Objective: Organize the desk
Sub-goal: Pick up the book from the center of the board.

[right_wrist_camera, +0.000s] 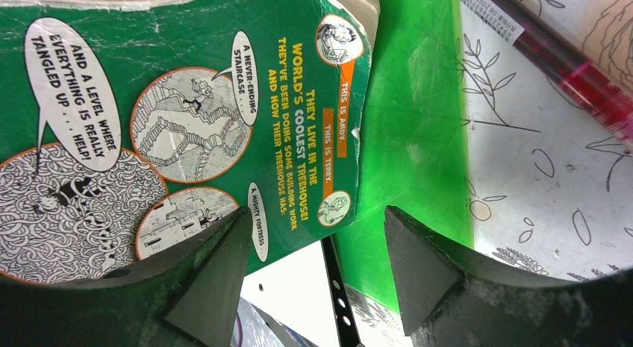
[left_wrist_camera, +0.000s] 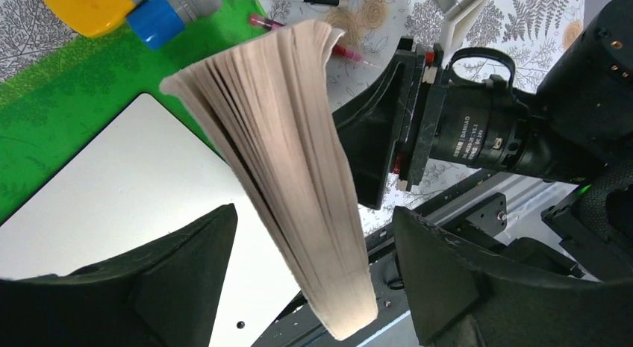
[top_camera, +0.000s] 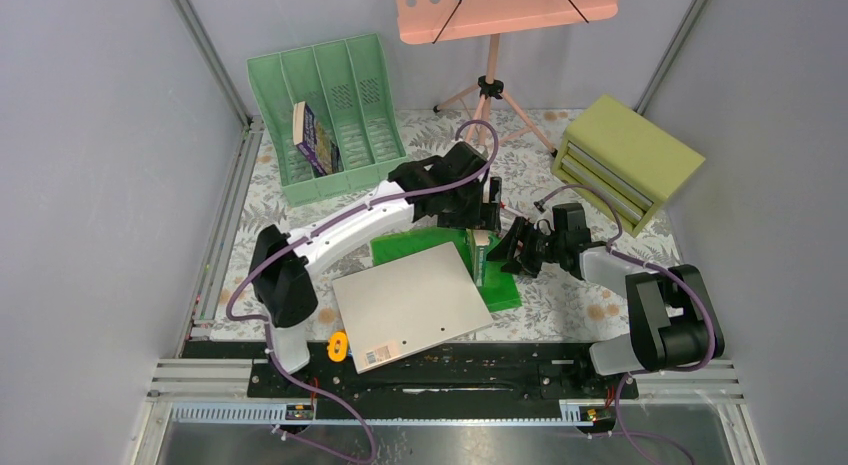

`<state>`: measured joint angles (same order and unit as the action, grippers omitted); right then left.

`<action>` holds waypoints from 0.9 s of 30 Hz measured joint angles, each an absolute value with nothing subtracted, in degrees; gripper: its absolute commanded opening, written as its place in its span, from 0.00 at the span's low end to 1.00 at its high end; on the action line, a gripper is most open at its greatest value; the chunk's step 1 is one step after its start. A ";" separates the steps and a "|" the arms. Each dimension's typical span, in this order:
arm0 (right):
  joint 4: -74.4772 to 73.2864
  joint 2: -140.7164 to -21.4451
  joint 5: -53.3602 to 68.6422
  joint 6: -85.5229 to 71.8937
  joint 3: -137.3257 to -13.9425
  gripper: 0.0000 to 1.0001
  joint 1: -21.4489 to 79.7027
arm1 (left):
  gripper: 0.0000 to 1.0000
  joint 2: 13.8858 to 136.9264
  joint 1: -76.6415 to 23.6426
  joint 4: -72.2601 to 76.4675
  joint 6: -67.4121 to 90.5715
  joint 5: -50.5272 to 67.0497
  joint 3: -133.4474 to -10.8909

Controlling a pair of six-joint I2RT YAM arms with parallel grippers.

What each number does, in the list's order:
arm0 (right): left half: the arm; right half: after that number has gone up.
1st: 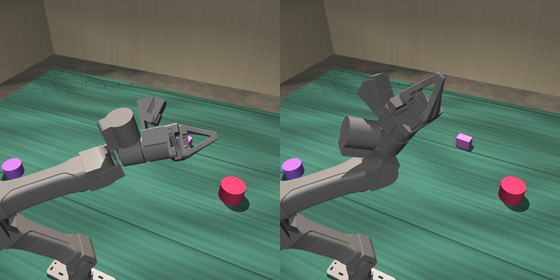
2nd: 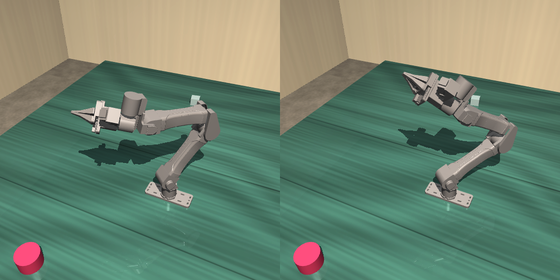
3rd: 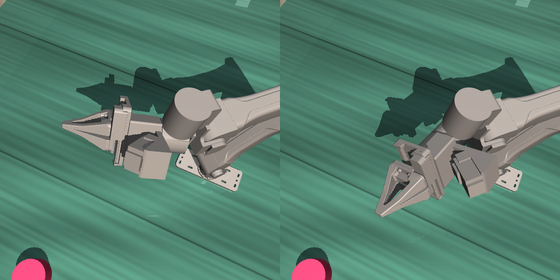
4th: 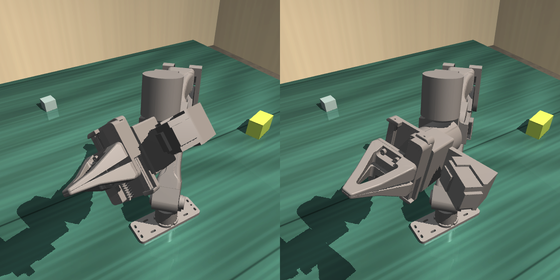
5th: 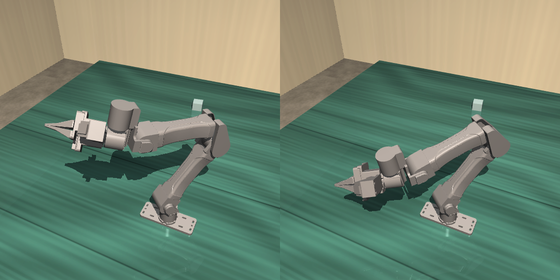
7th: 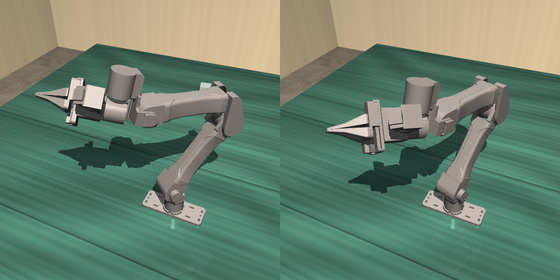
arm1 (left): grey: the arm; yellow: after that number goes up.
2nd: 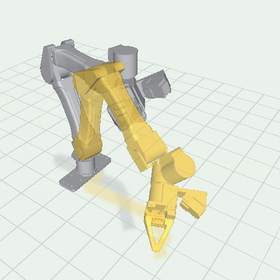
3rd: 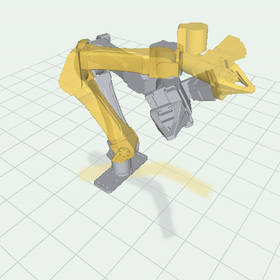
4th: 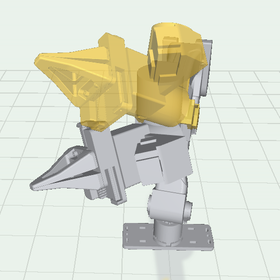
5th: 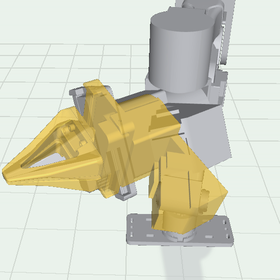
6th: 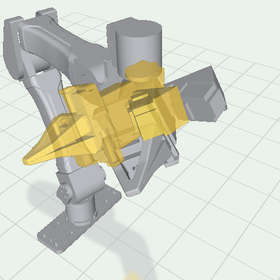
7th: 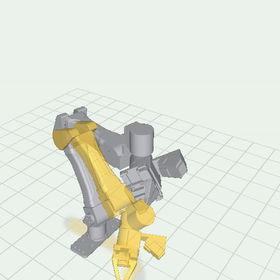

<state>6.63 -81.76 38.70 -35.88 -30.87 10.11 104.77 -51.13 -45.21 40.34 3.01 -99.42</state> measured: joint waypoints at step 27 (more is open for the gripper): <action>6.83 -83.79 40.16 -35.94 -30.87 0.73 10.09 | 0.39 109.54 -52.05 -54.08 32.32 -7.38 -107.66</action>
